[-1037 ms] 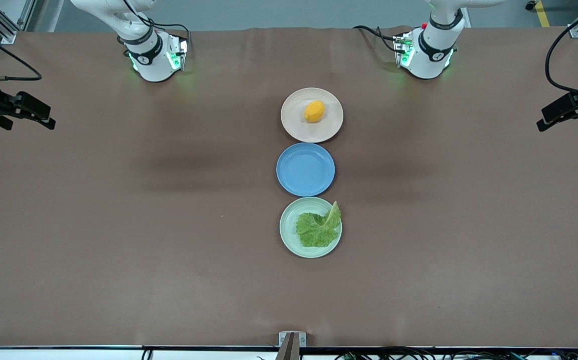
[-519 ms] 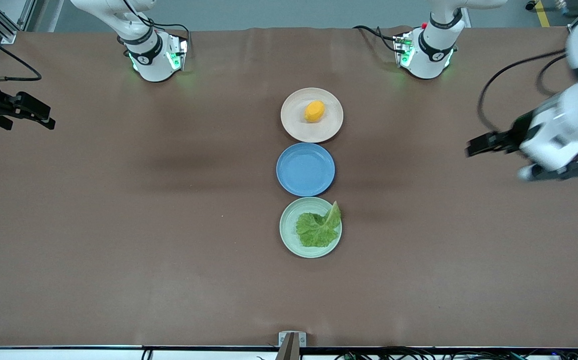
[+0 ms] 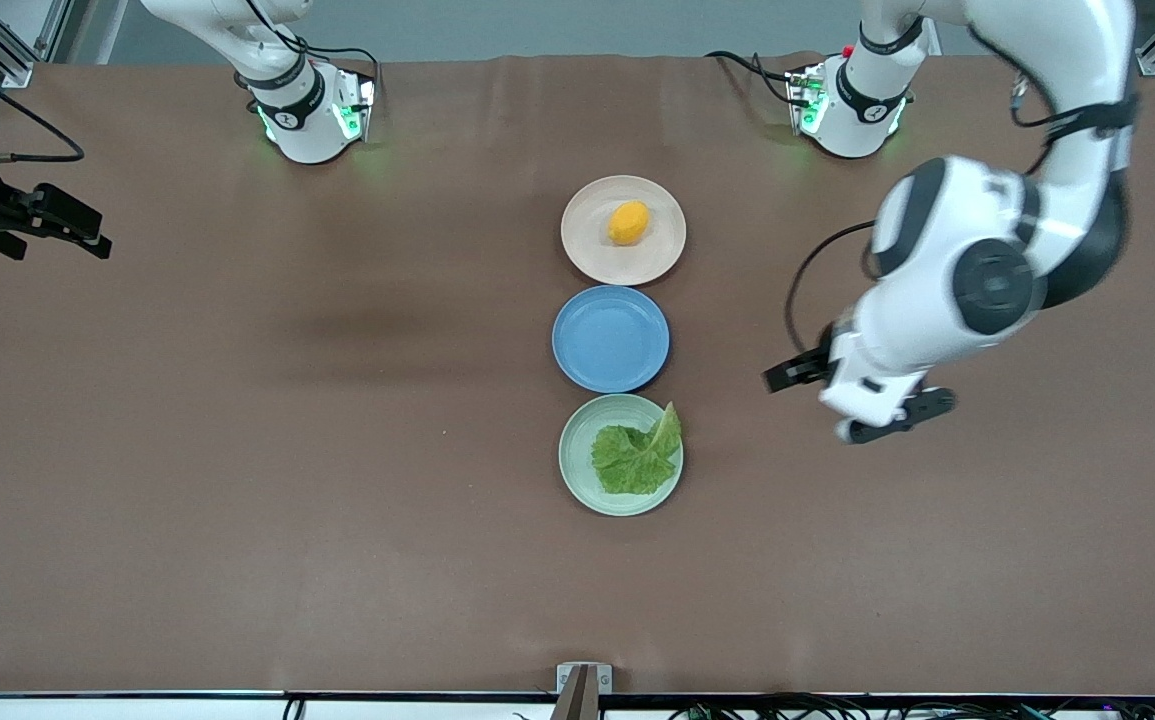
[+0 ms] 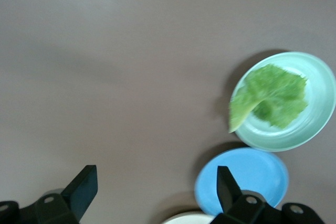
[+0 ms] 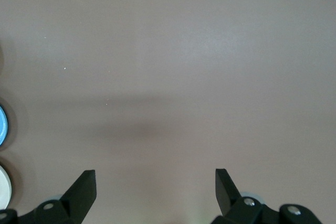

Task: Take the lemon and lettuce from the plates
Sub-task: 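Reach the left gripper down to the lettuce leaf on the green plate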

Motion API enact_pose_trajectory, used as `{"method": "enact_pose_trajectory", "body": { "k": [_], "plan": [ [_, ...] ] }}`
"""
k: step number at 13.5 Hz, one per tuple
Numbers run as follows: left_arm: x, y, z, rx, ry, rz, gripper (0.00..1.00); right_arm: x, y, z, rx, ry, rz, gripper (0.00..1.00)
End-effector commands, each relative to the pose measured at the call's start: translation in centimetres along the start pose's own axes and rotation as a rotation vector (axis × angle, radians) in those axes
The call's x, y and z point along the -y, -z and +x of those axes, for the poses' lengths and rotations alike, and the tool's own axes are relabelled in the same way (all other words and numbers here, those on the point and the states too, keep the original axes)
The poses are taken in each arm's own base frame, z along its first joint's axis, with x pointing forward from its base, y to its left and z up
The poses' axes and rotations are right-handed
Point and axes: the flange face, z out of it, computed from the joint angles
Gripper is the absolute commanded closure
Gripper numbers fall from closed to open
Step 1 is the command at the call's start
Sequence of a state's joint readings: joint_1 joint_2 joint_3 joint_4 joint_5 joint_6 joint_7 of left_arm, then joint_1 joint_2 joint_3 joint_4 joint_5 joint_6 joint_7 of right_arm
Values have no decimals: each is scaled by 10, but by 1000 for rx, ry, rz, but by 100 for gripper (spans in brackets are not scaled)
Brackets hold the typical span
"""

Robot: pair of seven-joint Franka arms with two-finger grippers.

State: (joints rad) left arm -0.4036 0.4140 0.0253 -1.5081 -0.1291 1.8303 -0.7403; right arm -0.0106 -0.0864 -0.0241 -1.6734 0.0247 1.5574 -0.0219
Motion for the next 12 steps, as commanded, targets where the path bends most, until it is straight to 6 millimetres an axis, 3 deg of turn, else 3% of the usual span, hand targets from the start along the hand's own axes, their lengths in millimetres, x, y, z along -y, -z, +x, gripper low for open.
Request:
{"method": "enact_pose_trajectory", "body": {
  "k": [1, 4, 7, 10, 12],
  "plan": [
    [-45, -22, -4, -39, 144, -44, 0, 1, 5, -9, -1, -1, 4, 0],
    [-88, -59, -15, -66, 446, -147, 0, 2, 9, -3, -11, -2, 0, 0],
    [-122, -106, -31, -82, 601, -200, 0, -5, 4, 11, -10, -10, -4, 0],
    [-140, -144, -40, -100, 648, -244, 0, -9, -30, 36, 46, -23, 4, 0],
    [-144, -159, -36, -115, 654, -276, 0, -10, -60, 62, 90, -17, -8, 0]
  ]
}}
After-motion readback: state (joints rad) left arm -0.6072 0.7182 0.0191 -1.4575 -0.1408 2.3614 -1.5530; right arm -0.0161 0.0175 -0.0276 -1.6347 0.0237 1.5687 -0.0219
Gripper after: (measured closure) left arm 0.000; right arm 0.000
